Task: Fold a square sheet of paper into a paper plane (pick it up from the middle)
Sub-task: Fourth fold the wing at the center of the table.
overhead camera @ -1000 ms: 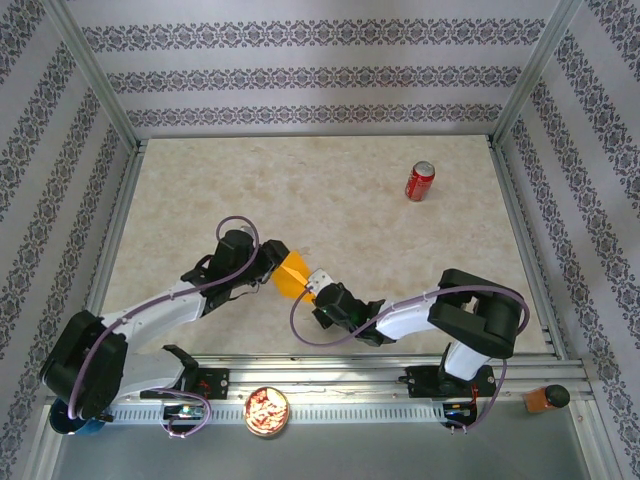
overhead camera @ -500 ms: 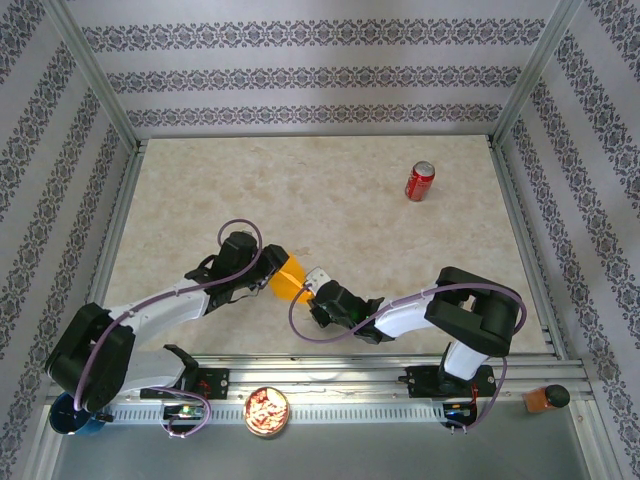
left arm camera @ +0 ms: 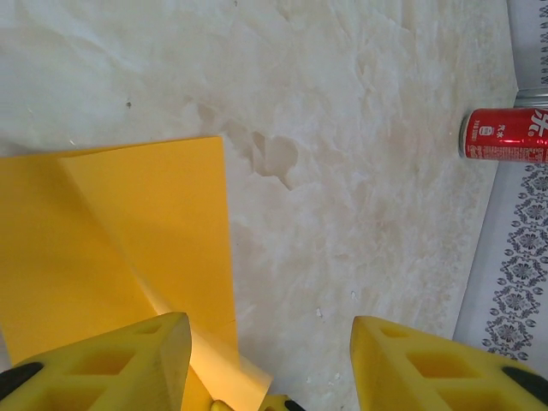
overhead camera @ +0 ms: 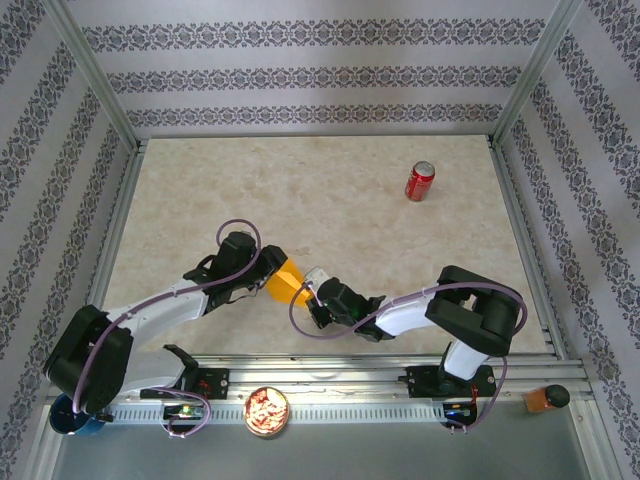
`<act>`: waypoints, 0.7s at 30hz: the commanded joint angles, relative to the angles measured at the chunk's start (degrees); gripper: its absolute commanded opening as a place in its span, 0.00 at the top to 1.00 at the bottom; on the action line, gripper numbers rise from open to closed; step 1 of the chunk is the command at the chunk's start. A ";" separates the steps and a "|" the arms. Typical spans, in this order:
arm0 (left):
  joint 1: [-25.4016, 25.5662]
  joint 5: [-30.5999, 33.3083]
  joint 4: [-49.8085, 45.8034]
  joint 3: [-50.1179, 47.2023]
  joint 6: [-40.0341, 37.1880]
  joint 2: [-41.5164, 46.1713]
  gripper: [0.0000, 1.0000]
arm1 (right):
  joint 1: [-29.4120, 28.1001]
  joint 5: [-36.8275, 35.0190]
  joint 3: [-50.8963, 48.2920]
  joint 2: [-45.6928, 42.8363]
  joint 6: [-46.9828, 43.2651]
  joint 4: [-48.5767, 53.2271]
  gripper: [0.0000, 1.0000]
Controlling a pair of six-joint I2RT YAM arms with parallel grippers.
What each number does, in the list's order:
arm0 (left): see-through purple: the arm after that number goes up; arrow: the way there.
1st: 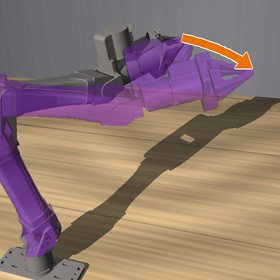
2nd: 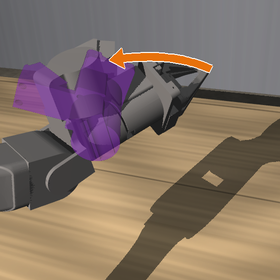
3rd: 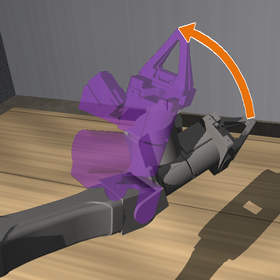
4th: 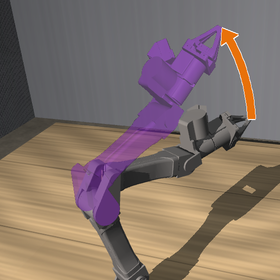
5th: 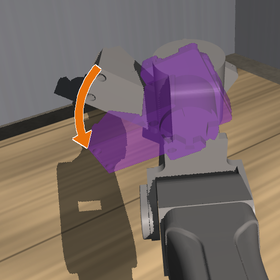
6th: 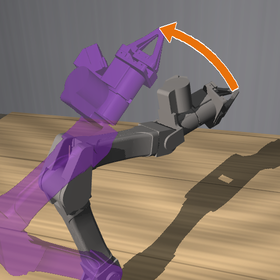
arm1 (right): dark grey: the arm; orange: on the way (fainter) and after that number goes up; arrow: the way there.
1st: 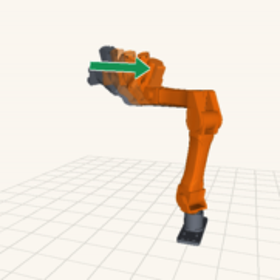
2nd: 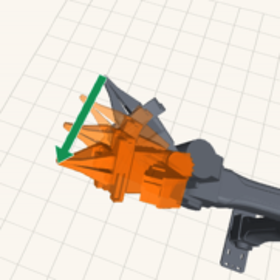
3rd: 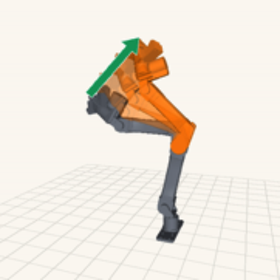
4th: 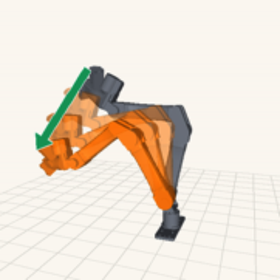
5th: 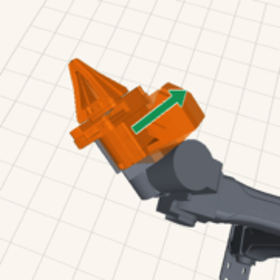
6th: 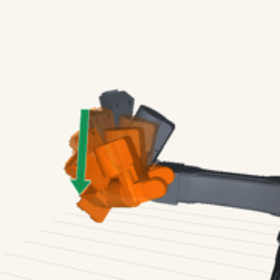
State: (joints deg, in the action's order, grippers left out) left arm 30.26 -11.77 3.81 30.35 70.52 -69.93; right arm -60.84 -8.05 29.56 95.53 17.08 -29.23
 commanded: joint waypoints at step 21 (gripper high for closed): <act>-1.70 -12.07 10.26 3.92 -3.92 -10.59 0.54 | 6.65 10.64 4.09 2.62 25.03 4.83 0.92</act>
State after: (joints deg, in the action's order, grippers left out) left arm 29.12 -20.47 8.19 32.49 67.37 -79.02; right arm -55.09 -0.43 32.60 96.79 38.41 -26.96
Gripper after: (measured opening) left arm 0.476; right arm 0.078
